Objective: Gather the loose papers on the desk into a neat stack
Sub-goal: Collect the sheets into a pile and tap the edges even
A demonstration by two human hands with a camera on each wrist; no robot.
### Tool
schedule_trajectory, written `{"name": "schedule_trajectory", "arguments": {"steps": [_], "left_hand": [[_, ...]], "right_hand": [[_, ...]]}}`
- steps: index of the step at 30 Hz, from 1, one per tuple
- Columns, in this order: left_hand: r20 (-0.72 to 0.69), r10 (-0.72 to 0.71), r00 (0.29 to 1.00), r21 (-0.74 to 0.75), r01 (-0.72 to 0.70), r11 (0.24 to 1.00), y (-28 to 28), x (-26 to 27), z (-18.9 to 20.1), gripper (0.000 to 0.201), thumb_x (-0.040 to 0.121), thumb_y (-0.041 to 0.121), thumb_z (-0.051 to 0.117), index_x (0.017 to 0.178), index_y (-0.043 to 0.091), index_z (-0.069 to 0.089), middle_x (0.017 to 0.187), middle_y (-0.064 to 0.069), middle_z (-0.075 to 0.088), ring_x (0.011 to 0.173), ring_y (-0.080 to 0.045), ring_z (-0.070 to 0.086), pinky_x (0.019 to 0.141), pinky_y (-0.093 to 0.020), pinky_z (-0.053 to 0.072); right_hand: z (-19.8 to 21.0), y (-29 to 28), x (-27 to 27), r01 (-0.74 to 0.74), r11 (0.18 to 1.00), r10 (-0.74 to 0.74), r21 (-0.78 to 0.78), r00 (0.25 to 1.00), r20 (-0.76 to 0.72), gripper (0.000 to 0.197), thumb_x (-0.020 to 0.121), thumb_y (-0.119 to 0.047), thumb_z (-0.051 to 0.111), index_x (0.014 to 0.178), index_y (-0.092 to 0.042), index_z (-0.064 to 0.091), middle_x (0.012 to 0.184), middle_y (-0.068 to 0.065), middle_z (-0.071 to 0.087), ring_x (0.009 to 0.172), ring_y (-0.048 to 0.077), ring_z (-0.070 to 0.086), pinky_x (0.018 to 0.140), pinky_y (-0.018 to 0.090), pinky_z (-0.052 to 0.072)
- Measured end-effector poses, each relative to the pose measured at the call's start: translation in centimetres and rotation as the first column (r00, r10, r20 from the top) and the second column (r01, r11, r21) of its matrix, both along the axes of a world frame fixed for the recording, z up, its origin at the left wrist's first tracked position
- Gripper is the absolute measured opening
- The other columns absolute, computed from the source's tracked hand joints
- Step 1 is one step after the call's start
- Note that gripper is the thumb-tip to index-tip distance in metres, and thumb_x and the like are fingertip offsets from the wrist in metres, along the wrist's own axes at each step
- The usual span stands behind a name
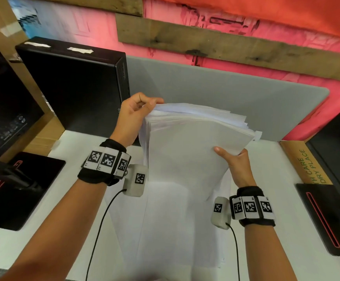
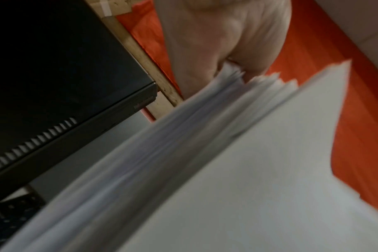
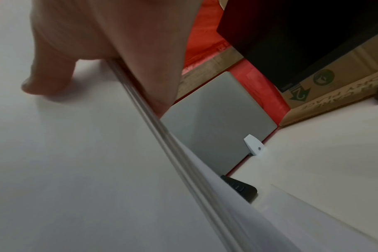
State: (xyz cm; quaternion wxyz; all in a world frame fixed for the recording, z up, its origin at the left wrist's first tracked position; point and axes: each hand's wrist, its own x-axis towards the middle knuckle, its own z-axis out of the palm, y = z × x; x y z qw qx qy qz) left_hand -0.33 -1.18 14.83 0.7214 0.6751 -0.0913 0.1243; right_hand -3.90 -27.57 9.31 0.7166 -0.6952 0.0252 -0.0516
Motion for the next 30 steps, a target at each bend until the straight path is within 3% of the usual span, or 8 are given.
{"name": "schedule_trajectory", "arguments": {"steps": [4, 7, 9, 11, 17, 22, 26, 30], "left_hand": [[-0.017, 0.048, 0.999, -0.112, -0.049, 0.993, -0.5, -0.9, -1.6, 0.06, 0.068, 0.069, 0.052, 0.1, 0.019, 0.051, 0.102, 0.002, 0.062, 0.093, -0.014, 0.062, 0.079, -0.023, 0.053], [-0.154, 0.113, 0.981, -0.029, -0.119, 0.992, -0.4, -1.3, -4.8, 0.061, 0.079, 0.044, 0.048, 0.129, 0.01, 0.041, 0.11, -0.007, 0.059, 0.101, -0.028, 0.056, 0.064, -0.015, 0.053], [-0.209, 0.04, 0.977, 0.184, -0.001, 0.983, 0.0, -2.0, -7.9, 0.094, 0.069, 0.043, 0.06, 0.143, 0.007, 0.016, 0.141, -0.019, 0.038, 0.128, -0.036, 0.04, 0.097, -0.034, 0.048], [-0.261, 0.02, 0.965, 0.381, 0.084, 0.921, 0.2, -2.6, -9.5, 0.13, 0.049, 0.06, 0.076, 0.145, 0.009, 0.003, 0.15, -0.015, 0.024, 0.136, -0.032, 0.03, 0.111, -0.049, 0.033], [-0.195, 0.054, 0.979, 0.129, -0.029, 0.991, -0.2, 0.0, -7.2, 0.111, 0.053, 0.042, 0.084, 0.141, 0.023, 0.02, 0.143, -0.005, 0.039, 0.131, -0.02, 0.041, 0.105, -0.05, 0.04], [-0.255, -0.132, 0.958, 0.064, 0.153, 0.986, 0.3, 2.0, -5.7, 0.106, 0.051, 0.029, 0.083, 0.14, 0.019, 0.025, 0.136, -0.008, 0.047, 0.124, -0.02, 0.049, 0.1, -0.043, 0.047], [-0.284, -0.228, 0.931, 0.005, 0.239, 0.971, 0.3, 2.3, -5.2, 0.108, 0.045, 0.041, 0.088, 0.135, 0.011, 0.037, 0.128, -0.011, 0.056, 0.117, -0.021, 0.056, 0.095, -0.037, 0.051], [-0.307, -0.225, 0.925, 0.057, 0.253, 0.966, -0.8, 2.0, -5.0, 0.068, 0.066, 0.003, 0.077, 0.125, 0.013, 0.045, 0.109, 0.003, 0.061, 0.1, -0.005, 0.06, 0.084, -0.023, 0.052]], "right_hand": [[0.1, -0.1, 0.2, -0.017, 1.0, 0.017, 0.006, 1.0, -0.009, 0.026, 0.077, -0.003, 0.068, 0.091, -0.024, 0.066, 0.083, -0.012, 0.073, 0.079, 0.001, 0.069, 0.067, 0.013, 0.053], [0.2, 0.0, 0.4, -0.033, 0.999, 0.033, 0.016, 0.999, -0.008, 0.027, 0.079, -0.002, 0.067, 0.091, -0.025, 0.064, 0.091, -0.008, 0.069, 0.078, -0.002, 0.068, 0.067, 0.012, 0.052], [0.2, 0.0, 0.5, -0.027, 0.999, 0.028, 0.018, 1.0, -0.007, 0.024, 0.08, -0.003, 0.066, 0.092, -0.024, 0.064, 0.093, -0.006, 0.068, 0.077, -0.002, 0.068, 0.066, 0.012, 0.052], [0.2, 0.1, 0.6, -0.018, 1.0, 0.018, 0.017, 1.0, -0.012, 0.023, 0.08, -0.006, 0.067, 0.092, -0.025, 0.064, 0.093, -0.005, 0.068, 0.077, -0.002, 0.068, 0.066, 0.012, 0.053], [0.0, -0.2, 0.4, -0.031, 0.999, 0.031, 0.005, 0.999, -0.007, 0.027, 0.08, -0.004, 0.066, 0.095, -0.027, 0.062, 0.095, -0.007, 0.068, 0.079, -0.004, 0.067, 0.069, 0.013, 0.052], [-0.4, -0.7, 0.3, -0.114, 0.993, 0.115, 0.017, 0.993, -0.027, 0.054, 0.057, -0.027, 0.083, 0.106, -0.032, 0.059, 0.101, -0.009, 0.07, 0.096, 0.006, 0.066, 0.084, 0.026, 0.052], [0.2, -0.5, 1.3, -0.145, 0.989, 0.146, 0.04, 0.989, -0.021, 0.07, 0.045, -0.038, 0.084, 0.109, -0.028, 0.058, 0.099, -0.01, 0.072, 0.098, 0.008, 0.066, 0.084, 0.027, 0.053], [0.5, -0.2, 2.0, -0.105, 0.994, 0.105, 0.039, 0.994, -0.01, 0.071, 0.041, -0.04, 0.087, 0.106, -0.028, 0.059, 0.096, -0.012, 0.072, 0.096, 0.006, 0.066, 0.082, 0.024, 0.053]]}}
